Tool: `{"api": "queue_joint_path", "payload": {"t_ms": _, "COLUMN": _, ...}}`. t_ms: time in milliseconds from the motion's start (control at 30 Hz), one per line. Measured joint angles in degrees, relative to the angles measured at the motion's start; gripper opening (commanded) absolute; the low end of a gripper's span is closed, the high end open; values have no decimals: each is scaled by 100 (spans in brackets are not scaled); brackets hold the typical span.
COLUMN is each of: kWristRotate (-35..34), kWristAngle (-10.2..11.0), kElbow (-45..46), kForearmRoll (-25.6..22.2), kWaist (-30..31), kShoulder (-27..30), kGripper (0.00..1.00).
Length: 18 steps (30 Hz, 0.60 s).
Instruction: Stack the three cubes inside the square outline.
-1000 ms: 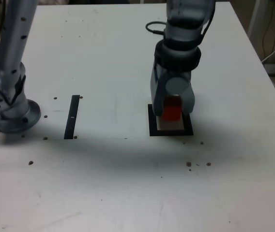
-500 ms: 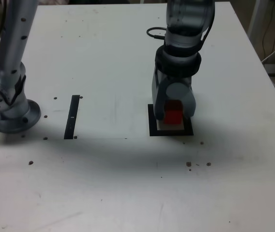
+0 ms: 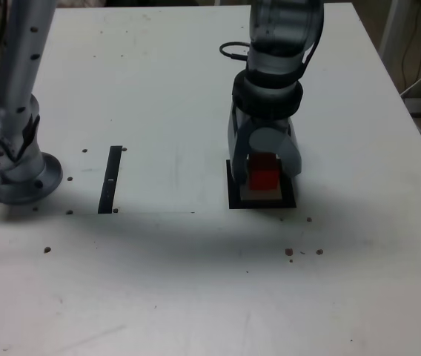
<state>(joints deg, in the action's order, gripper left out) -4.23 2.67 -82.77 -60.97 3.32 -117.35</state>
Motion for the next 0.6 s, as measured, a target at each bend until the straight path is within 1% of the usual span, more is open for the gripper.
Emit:
{"api": "queue_joint_path", "payload": {"t_ms": 300, "kWristRotate": -15, "kWristAngle": 28, "kElbow": 232, "kForearmRoll": 10, "kWaist": 18, "kShoulder": 578, "kGripper": 99}}
{"api": "queue_joint_path", "payload": {"t_ms": 367, "kWristRotate": -15, "kWristAngle": 68, "kElbow": 291, "kForearmRoll": -40, "kWaist": 18, "kShoulder": 714, "kGripper": 99}}
{"api": "queue_joint_path", "payload": {"t_ms": 467, "kWristRotate": 11, "kWristAngle": 182, "kElbow": 350, "kForearmRoll": -166, "kWaist": 7, "kShoulder": 959, "kGripper": 99}}
{"api": "queue_joint_path", "payload": {"t_ms": 600, "kWristRotate": 125, "kWristAngle": 253, "kElbow": 354, "kForearmRoll": -291, "kWaist": -130, "kShoulder": 1077, "kGripper": 99}}
